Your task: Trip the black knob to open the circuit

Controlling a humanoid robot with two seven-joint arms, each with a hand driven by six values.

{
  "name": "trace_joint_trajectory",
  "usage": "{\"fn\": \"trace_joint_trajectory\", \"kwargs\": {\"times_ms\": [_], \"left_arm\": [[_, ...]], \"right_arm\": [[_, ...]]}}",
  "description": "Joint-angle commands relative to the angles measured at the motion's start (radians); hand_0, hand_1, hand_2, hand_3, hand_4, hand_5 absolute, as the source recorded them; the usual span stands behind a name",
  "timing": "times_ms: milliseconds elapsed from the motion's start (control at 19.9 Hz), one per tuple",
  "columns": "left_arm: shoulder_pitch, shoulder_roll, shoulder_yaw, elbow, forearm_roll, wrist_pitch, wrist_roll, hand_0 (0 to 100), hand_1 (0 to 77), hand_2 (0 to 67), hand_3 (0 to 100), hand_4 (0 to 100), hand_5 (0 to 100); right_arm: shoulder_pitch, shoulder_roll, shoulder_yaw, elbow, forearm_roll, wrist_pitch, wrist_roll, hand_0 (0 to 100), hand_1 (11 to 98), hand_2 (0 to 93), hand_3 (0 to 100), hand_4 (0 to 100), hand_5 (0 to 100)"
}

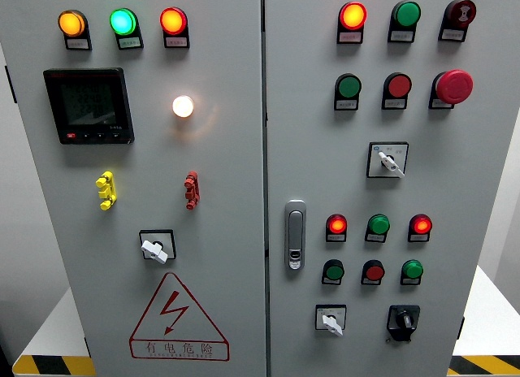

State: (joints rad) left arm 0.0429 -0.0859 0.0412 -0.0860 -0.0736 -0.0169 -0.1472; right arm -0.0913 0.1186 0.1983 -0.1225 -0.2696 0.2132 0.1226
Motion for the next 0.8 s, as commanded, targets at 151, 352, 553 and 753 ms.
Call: {"fn": "trace_joint_trajectory", "kwargs": {"times_ms": [151,352,553,753], "left_arm": [[0.0,0.0,0.0,0.0,0.0,0.0,0.0,0,3.9,12.7,21,7,2],[0.0,0.0,0.0,-0.001,0.0,0.0,0.0,0,3.9,12.7,21,7,2],[0.0,0.0,0.0,-0.001,0.0,0.0,0.0,0,3.9,12.7,21,7,2],[0.0,0.0,-0.001,-0.001,0.0,0.0,0.0,0,4.0,12.7,21,7,2]], "right_arm": [[0.004,-0.0005,0.006,0.0,0.001,0.0,-0.006,65,40.2,3.2,10,3,13],[0.004,-0.0005,0.01,0.0,-0.003,0.0,-0.009,65,40.2,3.2,10,3,13],[0.004,-0.0005,0.061,0.004,-0.029,0.003,-0.011,65,40.2,3.1,10,3,12],[-0.005,0.001,0.309,0.035,-0.305,0.006,-0.026,65,40.3,3.0,10,3,12]]}}
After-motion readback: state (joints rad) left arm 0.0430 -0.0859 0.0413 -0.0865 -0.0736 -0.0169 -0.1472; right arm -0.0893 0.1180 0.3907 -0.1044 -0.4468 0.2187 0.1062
